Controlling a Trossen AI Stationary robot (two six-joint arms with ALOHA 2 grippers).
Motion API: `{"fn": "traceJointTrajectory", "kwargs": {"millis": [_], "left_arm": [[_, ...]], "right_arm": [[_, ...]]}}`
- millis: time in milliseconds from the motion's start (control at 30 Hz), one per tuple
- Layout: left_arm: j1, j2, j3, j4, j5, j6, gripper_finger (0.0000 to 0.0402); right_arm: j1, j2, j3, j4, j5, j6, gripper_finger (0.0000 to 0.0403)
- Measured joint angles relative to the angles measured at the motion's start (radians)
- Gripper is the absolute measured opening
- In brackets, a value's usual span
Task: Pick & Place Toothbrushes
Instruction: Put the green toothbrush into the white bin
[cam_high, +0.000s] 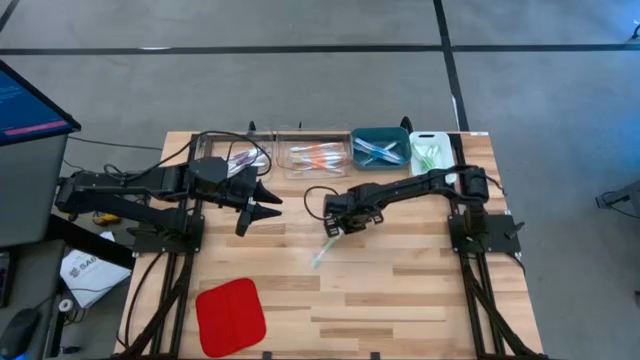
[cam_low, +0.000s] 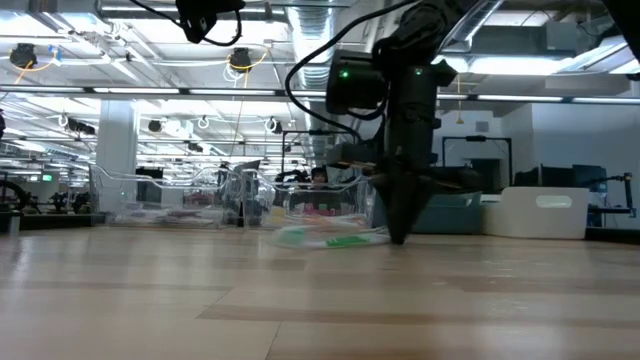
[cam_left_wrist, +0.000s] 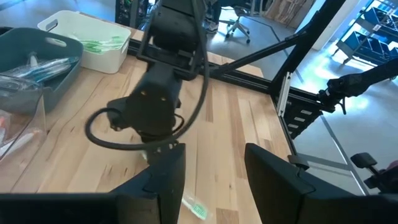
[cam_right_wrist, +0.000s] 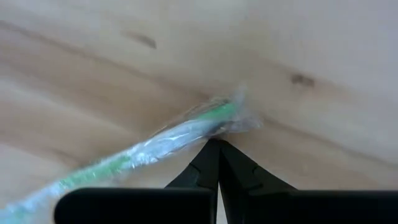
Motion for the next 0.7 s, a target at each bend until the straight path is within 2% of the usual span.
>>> {"fn": "traceJointTrajectory", "kwargs": {"millis": [267,700], "left_arm": [[0.0,0.0,0.0,-0.004,0.0,0.0,0.0158],[0.0,0.0,0.0,-0.01,0.0,0.001,0.0158]], "right_arm": [[-0.029,0.002,-0.001,0.074,0.028,-0.027,0.0],[-0.024,0.021,0.004,0.264,0.012,-0.032,0.0]]}}
